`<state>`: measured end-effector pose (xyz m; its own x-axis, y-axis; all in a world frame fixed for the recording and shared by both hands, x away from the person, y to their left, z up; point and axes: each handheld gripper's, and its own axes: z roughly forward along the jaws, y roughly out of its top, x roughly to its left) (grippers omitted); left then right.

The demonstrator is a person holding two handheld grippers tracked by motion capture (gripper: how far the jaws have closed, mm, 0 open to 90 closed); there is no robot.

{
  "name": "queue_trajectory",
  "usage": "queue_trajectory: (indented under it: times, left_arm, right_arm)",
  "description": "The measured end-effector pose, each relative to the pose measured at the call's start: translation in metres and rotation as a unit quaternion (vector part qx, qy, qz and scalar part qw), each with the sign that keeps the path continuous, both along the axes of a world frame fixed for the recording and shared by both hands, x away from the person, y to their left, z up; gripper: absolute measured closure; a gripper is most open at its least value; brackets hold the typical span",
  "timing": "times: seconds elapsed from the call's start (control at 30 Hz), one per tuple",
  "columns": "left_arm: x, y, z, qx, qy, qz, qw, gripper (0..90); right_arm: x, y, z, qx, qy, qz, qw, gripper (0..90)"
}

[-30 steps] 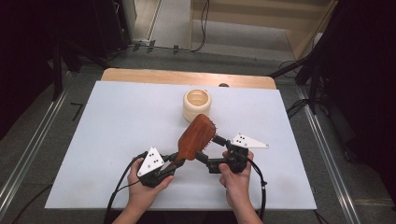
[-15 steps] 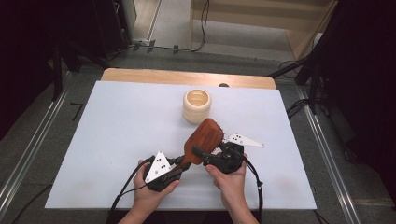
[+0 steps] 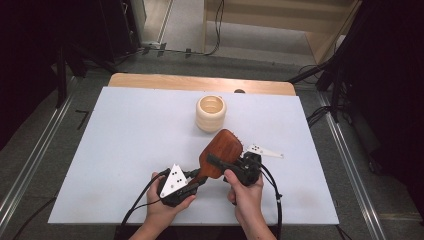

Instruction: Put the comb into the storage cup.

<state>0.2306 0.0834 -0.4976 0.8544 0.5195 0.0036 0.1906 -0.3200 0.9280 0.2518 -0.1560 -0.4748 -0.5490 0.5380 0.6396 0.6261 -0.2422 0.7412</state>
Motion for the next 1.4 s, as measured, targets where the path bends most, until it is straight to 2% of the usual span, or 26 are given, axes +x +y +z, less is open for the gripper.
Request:
queue_trajectory:
  times: [0.07, 0.3, 0.37, 0.47, 0.5, 0.6, 0.63, 0.67, 0.83, 0.93, 1.2, 1.23, 1.4]
  left_arm:
    - [0.001, 0.002, 0.001, -0.007, 0.007, -0.002, 0.9999, 69.1]
    - [0.007, 0.012, 0.006, -0.023, 0.019, 0.004, 0.9995, 34.4]
    - [0.009, 0.017, 0.008, -0.032, 0.023, 0.005, 0.9992, 28.4]
    - [0.011, 0.022, 0.010, -0.035, 0.026, 0.016, 0.9989, 17.0]
    - [0.013, 0.028, 0.012, -0.036, 0.029, 0.028, 0.9985, 12.8]
    - [0.016, 0.039, 0.014, -0.043, 0.025, 0.036, 0.9981, 10.6]
    - [0.016, 0.039, 0.014, -0.043, 0.025, 0.036, 0.9981, 6.9]
    - [0.019, 0.047, 0.015, -0.050, 0.029, 0.044, 0.9974, 3.6]
    - [0.023, 0.062, 0.016, -0.058, 0.030, 0.051, 0.9966, 0.0]
    - [0.027, 0.078, 0.015, -0.061, 0.026, 0.066, 0.9956, 0.0]
    - [0.033, 0.104, 0.015, -0.049, 0.020, 0.098, 0.9937, 0.0]
    - [0.033, 0.110, 0.017, -0.043, 0.013, 0.105, 0.9934, 0.0]
    - [0.035, 0.130, 0.018, -0.046, 0.009, 0.126, 0.9910, 0.0]
  right_arm:
    - [0.000, 0.000, 0.000, -0.001, -0.011, 0.007, 0.9999, 49.0]
    - [-0.002, -0.002, 0.004, -0.017, -0.034, 0.011, 0.9992, 52.4]
    - [-0.003, -0.003, 0.005, -0.020, -0.039, 0.011, 0.9990, 52.5]
    - [-0.004, -0.006, 0.008, -0.020, -0.050, 0.010, 0.9985, 52.6]
    - [-0.004, -0.007, 0.009, -0.020, -0.052, 0.007, 0.9984, 52.7]
    - [-0.005, -0.011, 0.011, -0.022, -0.058, 0.001, 0.9981, 52.7]
    - [-0.005, -0.012, 0.011, -0.021, -0.058, 0.001, 0.9981, 52.8]
    - [-0.004, -0.013, 0.011, -0.021, -0.061, 0.001, 0.9979, 52.8]
    - [-0.005, -0.016, 0.013, -0.020, -0.068, -0.001, 0.9975, 52.8]
    - [-0.005, -0.018, 0.014, -0.019, -0.071, -0.005, 0.9973, 52.8]
    - [-0.004, -0.023, 0.014, -0.020, -0.075, -0.011, 0.9969, 52.8]
    - [-0.004, -0.023, 0.014, -0.020, -0.076, -0.011, 0.9969, 52.8]
    - [-0.003, -0.024, 0.015, -0.024, -0.081, -0.011, 0.9963, 52.8]
